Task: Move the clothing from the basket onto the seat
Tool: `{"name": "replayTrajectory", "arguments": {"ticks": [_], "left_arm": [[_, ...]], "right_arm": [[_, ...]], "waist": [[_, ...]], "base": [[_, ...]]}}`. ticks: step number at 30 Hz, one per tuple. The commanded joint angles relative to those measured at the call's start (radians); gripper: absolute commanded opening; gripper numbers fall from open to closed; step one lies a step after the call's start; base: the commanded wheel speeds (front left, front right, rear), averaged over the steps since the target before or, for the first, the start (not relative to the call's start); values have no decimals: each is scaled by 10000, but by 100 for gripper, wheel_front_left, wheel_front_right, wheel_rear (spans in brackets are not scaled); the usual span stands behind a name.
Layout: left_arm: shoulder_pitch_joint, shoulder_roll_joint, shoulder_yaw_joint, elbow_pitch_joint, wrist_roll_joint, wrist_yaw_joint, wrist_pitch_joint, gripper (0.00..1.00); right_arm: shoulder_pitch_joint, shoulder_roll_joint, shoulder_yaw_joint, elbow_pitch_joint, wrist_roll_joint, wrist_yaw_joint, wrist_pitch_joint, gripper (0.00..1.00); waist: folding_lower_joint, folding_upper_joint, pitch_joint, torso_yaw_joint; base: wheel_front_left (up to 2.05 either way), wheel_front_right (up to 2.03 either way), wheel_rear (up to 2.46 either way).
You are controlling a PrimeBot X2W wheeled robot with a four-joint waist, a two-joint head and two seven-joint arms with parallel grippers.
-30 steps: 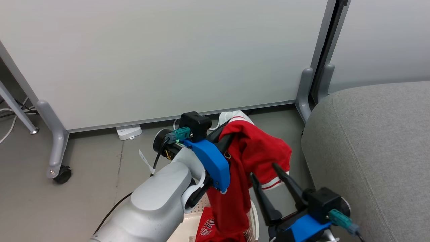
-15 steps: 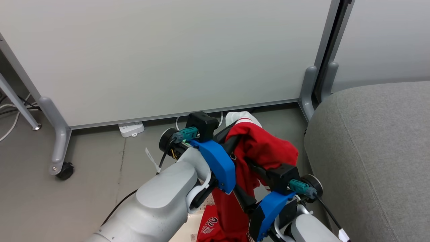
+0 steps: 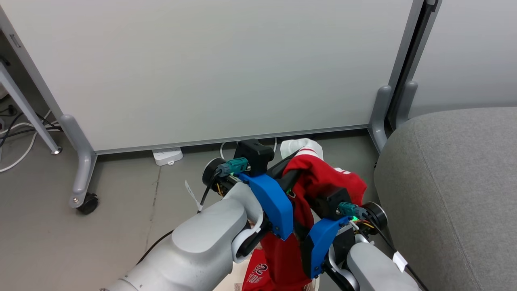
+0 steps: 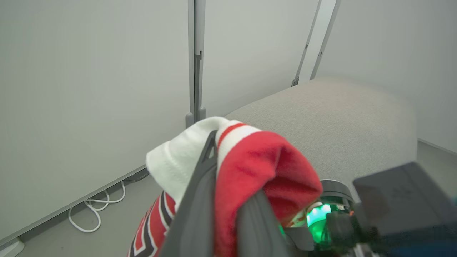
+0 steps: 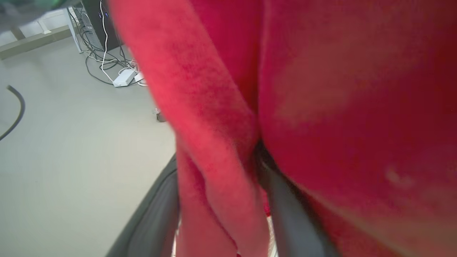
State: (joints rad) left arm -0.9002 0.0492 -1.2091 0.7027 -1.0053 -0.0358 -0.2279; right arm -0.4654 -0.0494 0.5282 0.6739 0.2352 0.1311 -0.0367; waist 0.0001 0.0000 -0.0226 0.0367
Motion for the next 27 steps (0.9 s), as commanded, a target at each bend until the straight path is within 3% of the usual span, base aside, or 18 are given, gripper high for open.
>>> {"name": "replayTrajectory", "arguments": {"ticks": [1, 27], "left_arm": [[-132, 24, -79, -35, -88, 61, -64, 0], [-322, 23, -537, 246, -625, 168, -327, 0]], "right_arm": [[-204, -17, 113, 155, 122, -7, -107, 0], [-542, -19, 740, 1112, 882, -7, -793, 0]], "waist": [[-1, 0, -38, 10], [-1, 0, -99, -382]], "base": [[0, 0, 0], [0, 0, 0]]}}
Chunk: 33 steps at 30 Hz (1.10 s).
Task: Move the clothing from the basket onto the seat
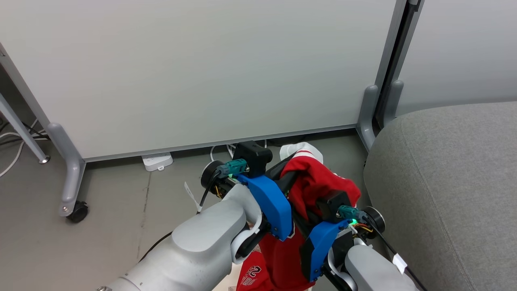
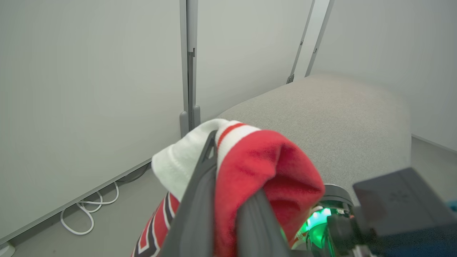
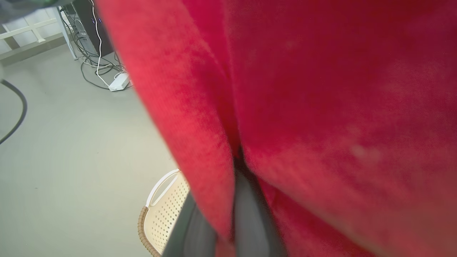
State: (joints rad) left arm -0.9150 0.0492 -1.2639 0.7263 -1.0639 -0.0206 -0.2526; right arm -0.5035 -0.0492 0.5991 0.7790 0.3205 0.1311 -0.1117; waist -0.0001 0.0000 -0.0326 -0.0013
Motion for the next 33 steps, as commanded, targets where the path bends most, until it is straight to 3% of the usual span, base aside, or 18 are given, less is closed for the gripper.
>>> {"name": "replayTrajectory", "arguments": {"ticks": [1, 12, 14, 27, 33], "left_arm": [[-185, 23, 0, 15, -51, 21, -85, 0], [-234, 23, -45, 38, -159, 86, -130, 0], [-245, 23, -58, 67, -150, 74, -134, 100], [-154, 23, 100, 8, -11, 146, -137, 100], [448, 33, 667, -164, 1031, 266, -131, 100]], "right_arm": [[-175, -21, 31, 77, 33, -7, -61, 0], [-275, -21, 78, 175, -13, -7, -132, 0], [-284, -21, 69, 178, 17, -7, -151, 0], [-357, -21, -16, 295, -20, -7, -221, 0], [-397, -19, -202, 385, -153, -7, -283, 0]], "waist": [[1, 0, 6, -4], [1, 0, 26, -25], [1, 0, 31, -32], [1, 0, 94, 16], [1, 0, 166, 76]], "base": [[0, 0, 0], [0, 0, 0], [0, 0, 0], [0, 0, 0], [0, 0, 0]]}}
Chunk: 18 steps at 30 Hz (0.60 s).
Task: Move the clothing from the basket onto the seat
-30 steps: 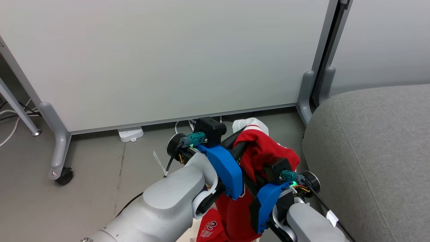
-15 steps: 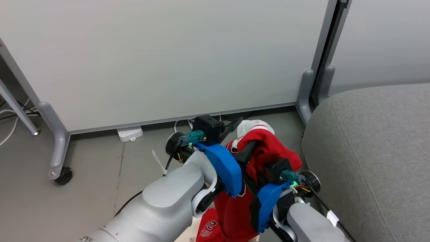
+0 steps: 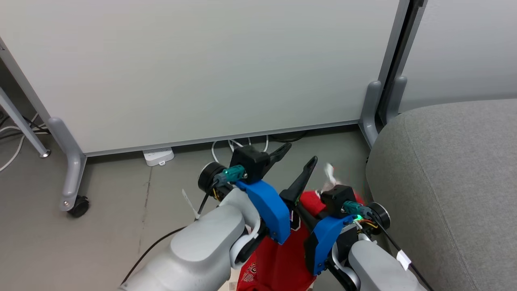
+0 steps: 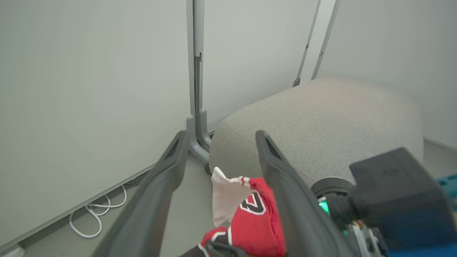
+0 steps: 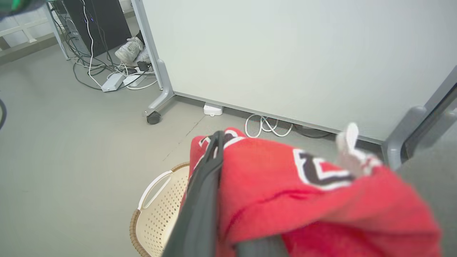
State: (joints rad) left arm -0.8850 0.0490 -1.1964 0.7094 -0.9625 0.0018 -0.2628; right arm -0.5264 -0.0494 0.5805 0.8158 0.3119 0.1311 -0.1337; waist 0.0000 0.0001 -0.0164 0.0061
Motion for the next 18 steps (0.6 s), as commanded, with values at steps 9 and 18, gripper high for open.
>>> {"name": "replayTrajectory", "arguments": {"ticks": [9, 18], "left_arm": [[2322, 704, 2242, -1546, 2158, -64, -29, 100], [5059, 1300, 4871, -3183, 4274, -206, -30, 100]], "right_arm": [[-68, -17, -439, 82, -277, -7, -189, 0], [24, -17, -803, 3, -489, -7, -211, 0]], "waist": [[0, -1, 137, 104], [0, -1, 165, 118]], "base": [[0, 0, 0], [0, 0, 0]]}}
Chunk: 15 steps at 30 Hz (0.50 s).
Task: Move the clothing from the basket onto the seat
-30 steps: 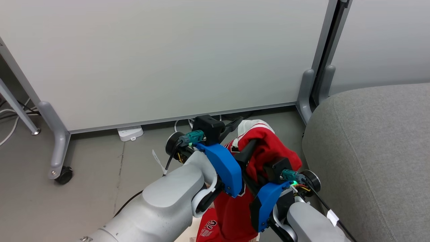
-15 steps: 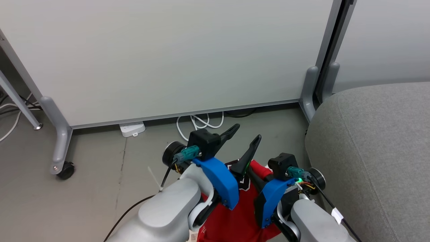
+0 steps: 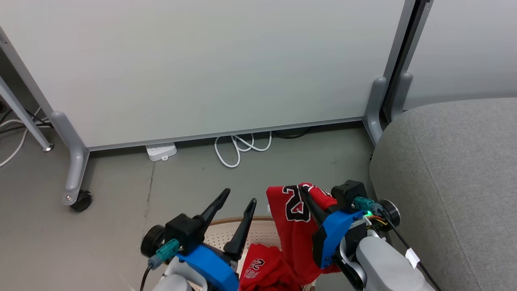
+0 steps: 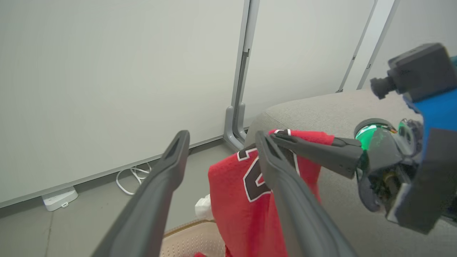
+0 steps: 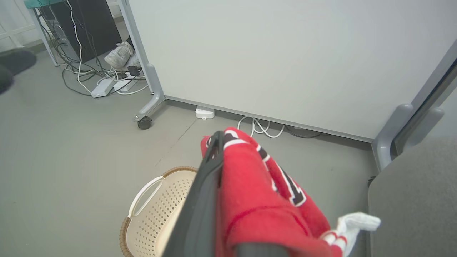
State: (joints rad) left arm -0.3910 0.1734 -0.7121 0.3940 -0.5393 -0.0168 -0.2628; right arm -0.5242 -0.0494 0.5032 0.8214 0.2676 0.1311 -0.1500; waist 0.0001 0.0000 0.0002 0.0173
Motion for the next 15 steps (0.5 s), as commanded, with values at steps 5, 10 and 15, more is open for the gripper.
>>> {"name": "replayTrajectory", "arguments": {"ticks": [5, 10, 15], "left_arm": [[1123, 56, 960, -376, 866, -298, -30, 100], [1711, -127, 1618, -481, 1395, -535, -30, 100], [1963, -351, 2078, -435, 1791, -740, -30, 100]], "right_arm": [[115, -16, -285, -93, -177, -7, -57, 0], [200, -16, -432, -160, -278, -7, -13, 0], [270, -17, -506, -259, -336, -7, 26, 0]], "waist": [[-1, 0, -8, 79], [-1, 0, -22, 140], [-1, 0, -10, 162]], "base": [[0, 0, 0], [0, 0, 0], [0, 0, 0]]}}
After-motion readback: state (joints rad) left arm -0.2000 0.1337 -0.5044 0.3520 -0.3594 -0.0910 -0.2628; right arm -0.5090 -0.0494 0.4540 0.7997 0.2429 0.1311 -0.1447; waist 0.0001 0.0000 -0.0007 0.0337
